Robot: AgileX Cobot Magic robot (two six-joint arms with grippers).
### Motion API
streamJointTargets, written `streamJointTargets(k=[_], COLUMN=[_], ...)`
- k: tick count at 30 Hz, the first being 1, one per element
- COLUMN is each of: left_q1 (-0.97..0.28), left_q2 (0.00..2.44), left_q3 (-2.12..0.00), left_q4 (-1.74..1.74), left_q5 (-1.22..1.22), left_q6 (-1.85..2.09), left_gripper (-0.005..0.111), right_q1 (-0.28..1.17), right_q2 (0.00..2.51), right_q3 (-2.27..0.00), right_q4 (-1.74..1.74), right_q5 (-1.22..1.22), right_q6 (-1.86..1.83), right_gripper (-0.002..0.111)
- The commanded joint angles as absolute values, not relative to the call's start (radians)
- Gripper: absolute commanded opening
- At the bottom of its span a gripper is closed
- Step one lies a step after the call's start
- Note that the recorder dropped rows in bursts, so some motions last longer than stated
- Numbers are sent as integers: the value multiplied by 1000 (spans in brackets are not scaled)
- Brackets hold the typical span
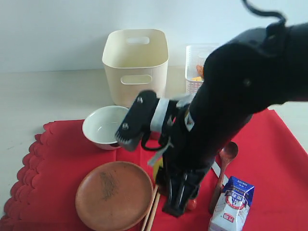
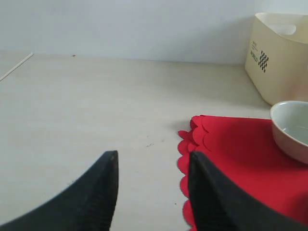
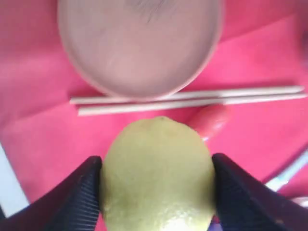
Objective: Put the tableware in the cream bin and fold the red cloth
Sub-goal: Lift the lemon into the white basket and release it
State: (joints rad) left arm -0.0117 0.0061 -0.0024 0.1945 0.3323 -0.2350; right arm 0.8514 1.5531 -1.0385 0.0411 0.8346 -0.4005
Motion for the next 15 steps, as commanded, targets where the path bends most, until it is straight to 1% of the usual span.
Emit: streamJointTargets(k=[1, 9, 15], left_q1=[-9, -9, -9], left_q2=[0, 0, 0], left_q3=[0, 0, 0], left_q4=[195, 195, 195], left_q5=[325, 325, 325], left_q6=[-240, -240, -240], left_gripper=[45, 45, 45], right_q1=[783, 595, 466], right_q2=[1478, 1475, 1560], right_q3=[-1109, -1228, -1339], right_q4=[8, 7, 7], right_q5=[806, 742, 729], right_q6=[-353, -327, -310], right_gripper=[0, 0, 0])
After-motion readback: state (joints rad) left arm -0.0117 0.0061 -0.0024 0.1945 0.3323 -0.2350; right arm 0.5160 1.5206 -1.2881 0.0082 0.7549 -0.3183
